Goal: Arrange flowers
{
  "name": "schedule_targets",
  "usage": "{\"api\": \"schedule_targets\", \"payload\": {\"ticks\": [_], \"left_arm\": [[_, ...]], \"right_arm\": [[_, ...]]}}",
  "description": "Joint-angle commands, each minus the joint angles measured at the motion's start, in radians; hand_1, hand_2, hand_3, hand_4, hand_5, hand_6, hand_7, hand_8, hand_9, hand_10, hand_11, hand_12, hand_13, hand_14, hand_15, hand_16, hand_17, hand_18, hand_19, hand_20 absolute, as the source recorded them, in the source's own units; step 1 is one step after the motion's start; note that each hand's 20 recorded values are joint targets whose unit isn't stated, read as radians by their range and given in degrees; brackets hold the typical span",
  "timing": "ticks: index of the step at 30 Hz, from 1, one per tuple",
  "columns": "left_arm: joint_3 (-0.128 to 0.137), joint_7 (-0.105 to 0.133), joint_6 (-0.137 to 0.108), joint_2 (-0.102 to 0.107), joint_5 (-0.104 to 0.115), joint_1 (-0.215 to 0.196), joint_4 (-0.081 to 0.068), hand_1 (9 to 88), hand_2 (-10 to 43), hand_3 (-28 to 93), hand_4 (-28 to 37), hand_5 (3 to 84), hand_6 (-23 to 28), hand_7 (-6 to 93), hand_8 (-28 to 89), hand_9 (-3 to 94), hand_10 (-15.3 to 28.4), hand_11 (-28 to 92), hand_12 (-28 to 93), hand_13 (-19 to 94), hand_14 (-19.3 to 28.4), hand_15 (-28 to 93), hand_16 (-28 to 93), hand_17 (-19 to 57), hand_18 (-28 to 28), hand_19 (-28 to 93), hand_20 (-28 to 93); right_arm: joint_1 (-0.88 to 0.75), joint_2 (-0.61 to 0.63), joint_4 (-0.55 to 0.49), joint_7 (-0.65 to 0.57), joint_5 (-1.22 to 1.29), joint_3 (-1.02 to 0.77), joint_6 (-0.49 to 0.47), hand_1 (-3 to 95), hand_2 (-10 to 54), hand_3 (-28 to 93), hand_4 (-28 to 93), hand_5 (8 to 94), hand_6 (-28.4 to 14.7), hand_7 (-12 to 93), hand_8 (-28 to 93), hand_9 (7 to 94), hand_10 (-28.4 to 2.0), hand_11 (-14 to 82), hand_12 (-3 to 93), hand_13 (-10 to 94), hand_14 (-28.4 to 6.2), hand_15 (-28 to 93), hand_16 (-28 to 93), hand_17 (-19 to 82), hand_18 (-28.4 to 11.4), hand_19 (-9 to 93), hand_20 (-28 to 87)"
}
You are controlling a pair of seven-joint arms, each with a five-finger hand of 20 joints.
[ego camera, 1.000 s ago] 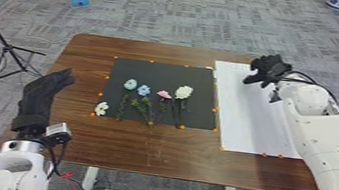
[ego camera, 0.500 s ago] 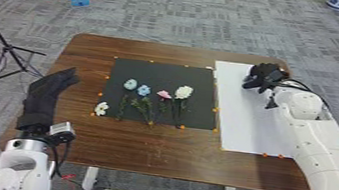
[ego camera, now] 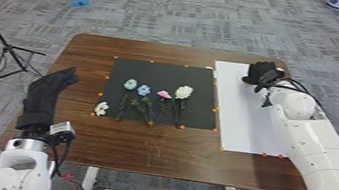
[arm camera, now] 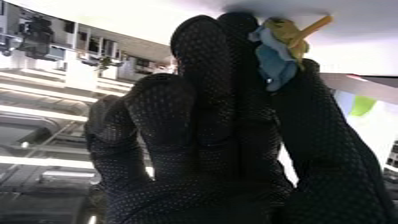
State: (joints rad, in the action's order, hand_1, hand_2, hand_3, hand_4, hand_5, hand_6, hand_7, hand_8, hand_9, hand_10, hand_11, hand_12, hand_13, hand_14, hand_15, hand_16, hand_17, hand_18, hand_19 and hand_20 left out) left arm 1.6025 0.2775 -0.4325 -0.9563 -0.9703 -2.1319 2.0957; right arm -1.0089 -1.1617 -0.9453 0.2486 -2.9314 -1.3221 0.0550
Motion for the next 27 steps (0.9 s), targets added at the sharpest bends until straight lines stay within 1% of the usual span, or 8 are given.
{"api": "schedule_targets", "payload": {"ticks": [1,9,14,17,18,20,25,27], "left_arm": [[0.0,-0.001,-0.001,-0.004,-0.002,0.008,0.001,19.0,3.3,73,-28.3,48.7,4.8,13.3,-8,49.1,13.2,18,11,34,12.4,10,-1,4.5,5.1,1,13],[0.01,0.004,0.002,-0.006,0.001,-0.008,0.005,19.0,3.3,74,-28.3,48.6,4.8,13.3,-8,49.0,13.2,18,11,34,12.3,10,-1,4.4,5.2,1,13],[0.017,0.007,0.001,-0.005,0.002,-0.017,0.005,19.1,3.3,74,-28.3,48.7,4.8,13.3,-8,49.1,13.2,18,11,34,12.4,10,-1,4.4,5.2,1,13],[0.021,0.005,-0.001,0.002,0.008,-0.015,0.002,19.1,3.3,73,-28.3,48.7,4.8,13.3,-8,49.1,13.3,18,11,34,12.4,10,-1,4.4,5.2,1,13],[0.026,0.001,-0.002,0.002,0.003,-0.018,0.003,19.1,3.3,73,-28.3,48.7,4.8,13.3,-8,49.1,13.3,18,11,34,12.4,10,-1,4.4,5.2,1,13],[0.039,0.005,-0.003,0.005,0.009,-0.027,0.006,19.1,3.4,73,-28.3,48.7,4.8,13.3,-8,49.1,13.2,18,11,34,12.4,10,-1,4.4,5.2,1,13],[0.046,0.006,0.005,0.012,0.01,-0.021,0.001,19.2,3.4,73,-28.3,48.8,4.9,13.1,-8,49.1,13.2,18,11,34,12.3,10,-1,4.4,5.2,1,13],[0.053,0.005,0.0,0.013,0.01,-0.029,0.002,19.1,3.4,73,-28.3,48.7,4.9,13.1,-8,49.1,13.3,18,11,34,12.3,10,-1,4.4,5.2,1,13]], "right_arm": [[0.002,0.021,-0.019,0.003,-0.297,0.032,0.004,46.8,10.3,53,-22,77.0,3.2,31,-11,82.2,-10.9,36.4,31.7,70,-11.8,67,42,33,-23.9,79,66],[0.021,0.058,-0.05,-0.005,-0.199,0.069,0.044,46.9,9.9,55,-22,77.5,2.8,32,-10,82.5,-10.4,37.6,32.2,71,-11.6,68,43,34,-23.9,80,66],[0.014,0.126,-0.137,-0.046,-0.054,0.137,0.05,46.3,9.4,58,-22,78.0,2.7,32,-9,82.5,-10.5,38.0,32.4,71,-11.6,69,43,34,-23.9,80,66],[-0.011,0.198,-0.252,-0.114,0.086,0.189,0.041,45.6,9.1,59,-22,78.3,2.6,32,-9,82.6,-10.6,38.1,32.4,71,-11.8,69,43,34,-23.9,80,66],[-0.022,0.212,-0.287,-0.124,0.121,0.194,0.046,45.4,9.0,59,-21,78.4,2.5,32,-9,82.7,-10.6,38.1,32.4,71,-11.8,69,43,34,-24.0,80,66],[-0.031,0.251,-0.356,-0.157,0.193,0.225,0.047,45.5,8.6,60,-21,79.0,2.4,32,-9,83.0,-10.9,38.2,32.3,71,-11.9,69,43,34,-24.0,80,66],[-0.124,0.333,-0.557,-0.249,0.342,0.214,0.027,46.4,7.9,59,-21,79.6,2.2,31,-8,83.5,-11.0,38.2,32.4,72,-12.0,69,43,34,-24.1,80,66],[-0.173,0.347,-0.632,-0.281,0.39,0.193,0.019,46.4,7.8,59,-20,79.8,2.1,31,-8,83.7,-11.0,38.1,32.3,72,-12.1,69,43,34,-24.1,80,66]]}}
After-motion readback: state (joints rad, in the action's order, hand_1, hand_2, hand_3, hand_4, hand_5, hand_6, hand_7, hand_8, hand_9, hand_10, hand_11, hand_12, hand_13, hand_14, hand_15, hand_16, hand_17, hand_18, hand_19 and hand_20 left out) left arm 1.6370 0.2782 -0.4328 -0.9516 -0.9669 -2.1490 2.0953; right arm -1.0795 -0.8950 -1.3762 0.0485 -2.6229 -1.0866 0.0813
